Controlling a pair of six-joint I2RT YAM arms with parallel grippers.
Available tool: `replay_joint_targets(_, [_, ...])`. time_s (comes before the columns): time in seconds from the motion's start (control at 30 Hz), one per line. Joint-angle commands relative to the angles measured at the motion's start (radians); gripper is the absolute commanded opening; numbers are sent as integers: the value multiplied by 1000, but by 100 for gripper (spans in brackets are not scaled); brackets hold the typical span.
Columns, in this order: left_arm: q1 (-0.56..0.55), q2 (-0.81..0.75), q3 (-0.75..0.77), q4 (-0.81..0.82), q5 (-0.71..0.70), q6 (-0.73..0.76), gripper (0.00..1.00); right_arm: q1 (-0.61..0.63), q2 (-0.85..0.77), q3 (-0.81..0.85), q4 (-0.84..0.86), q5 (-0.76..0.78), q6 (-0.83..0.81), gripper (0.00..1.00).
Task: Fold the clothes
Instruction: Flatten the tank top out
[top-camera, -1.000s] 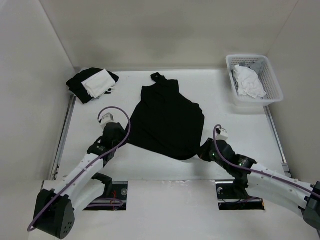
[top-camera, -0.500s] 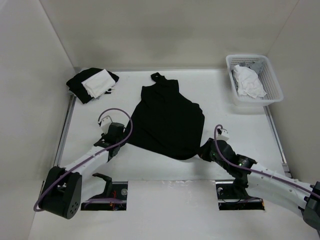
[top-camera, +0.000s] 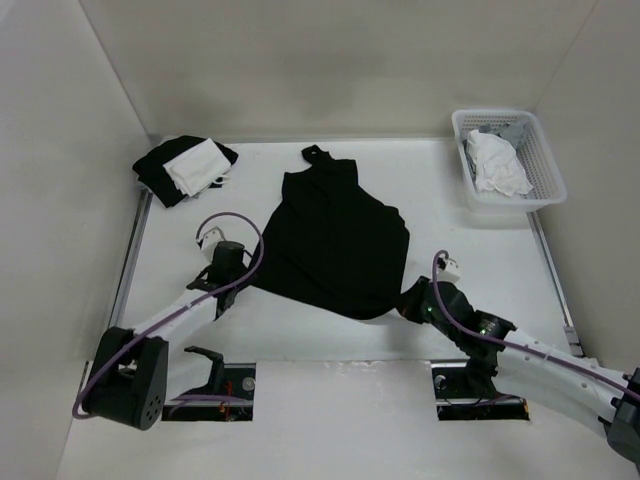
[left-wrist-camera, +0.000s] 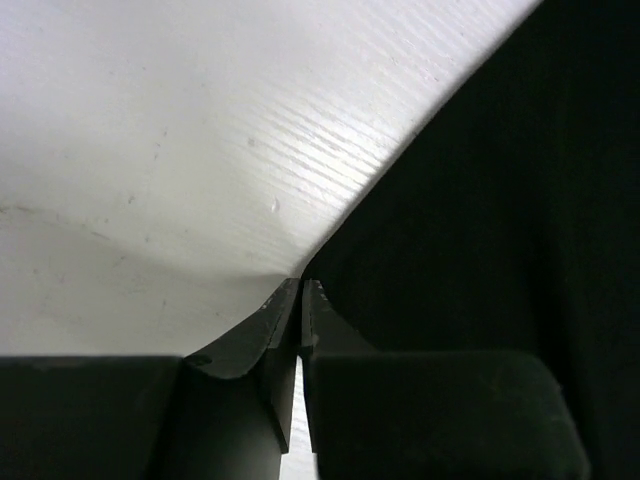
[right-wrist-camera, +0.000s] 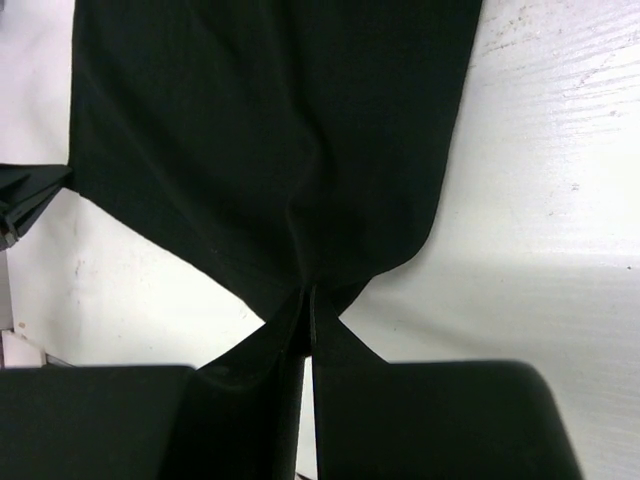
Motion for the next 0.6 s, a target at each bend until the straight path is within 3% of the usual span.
replay_joint_targets(0.0, [2,-157,10,-40,54,-14,2,-6,6,11,25,1,9,9])
replay_joint_targets(0.13, [9,-409,65,-190,3,-45,2,80,87,69,-76,-94,54,14])
replay_joint_targets(0.23, [37,-523,83,-270,-12,-51,2,190,75,101,-197,-26,124,27])
replay_joint_targets(0.33, [55,-560,67,-296,20,-54,2,275,46,135,-329,111,202,51])
replay_joint_targets(0.57, [95,-580,-5,-290,92,-53,2,290,160,146,-227,80,215,61])
